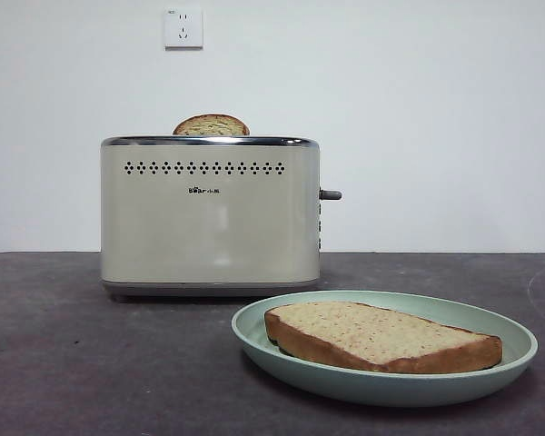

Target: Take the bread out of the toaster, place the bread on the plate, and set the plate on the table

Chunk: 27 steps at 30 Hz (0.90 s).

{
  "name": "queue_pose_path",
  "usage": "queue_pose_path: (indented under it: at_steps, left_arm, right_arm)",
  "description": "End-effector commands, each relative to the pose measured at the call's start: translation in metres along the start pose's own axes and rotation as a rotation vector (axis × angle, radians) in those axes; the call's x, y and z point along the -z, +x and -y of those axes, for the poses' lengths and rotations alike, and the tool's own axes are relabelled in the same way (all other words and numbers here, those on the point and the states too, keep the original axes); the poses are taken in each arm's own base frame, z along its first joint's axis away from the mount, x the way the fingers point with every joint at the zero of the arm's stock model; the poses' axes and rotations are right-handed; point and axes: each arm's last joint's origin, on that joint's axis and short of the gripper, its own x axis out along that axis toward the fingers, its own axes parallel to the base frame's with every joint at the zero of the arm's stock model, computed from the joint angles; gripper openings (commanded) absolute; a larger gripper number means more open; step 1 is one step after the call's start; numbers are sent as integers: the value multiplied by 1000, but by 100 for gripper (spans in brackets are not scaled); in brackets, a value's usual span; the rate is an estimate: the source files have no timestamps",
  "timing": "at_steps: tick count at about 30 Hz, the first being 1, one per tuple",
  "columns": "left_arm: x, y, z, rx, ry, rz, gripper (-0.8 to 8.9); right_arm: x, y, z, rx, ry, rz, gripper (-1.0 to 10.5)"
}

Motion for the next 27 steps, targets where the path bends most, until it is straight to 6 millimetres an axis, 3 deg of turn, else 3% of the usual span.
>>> queue_pose_path:
  at_steps: [1,20,23,27]
  left_arm:
    - [3,1,-1,-6,12,-4,-4]
    - [3,1,-1,-6,12,-4,-4]
    - [3,1,-1,-6,12,-4,-3]
    - [3,1,-1,-6,12,-4,-4]
  right_arm:
    - [1,1,0,2,-7,-1,2]
    - [1,1,0,2,-7,-1,2]
    - [1,2,1,3,-72,-2,2]
    - [-2,12,10,104,-86,43,2]
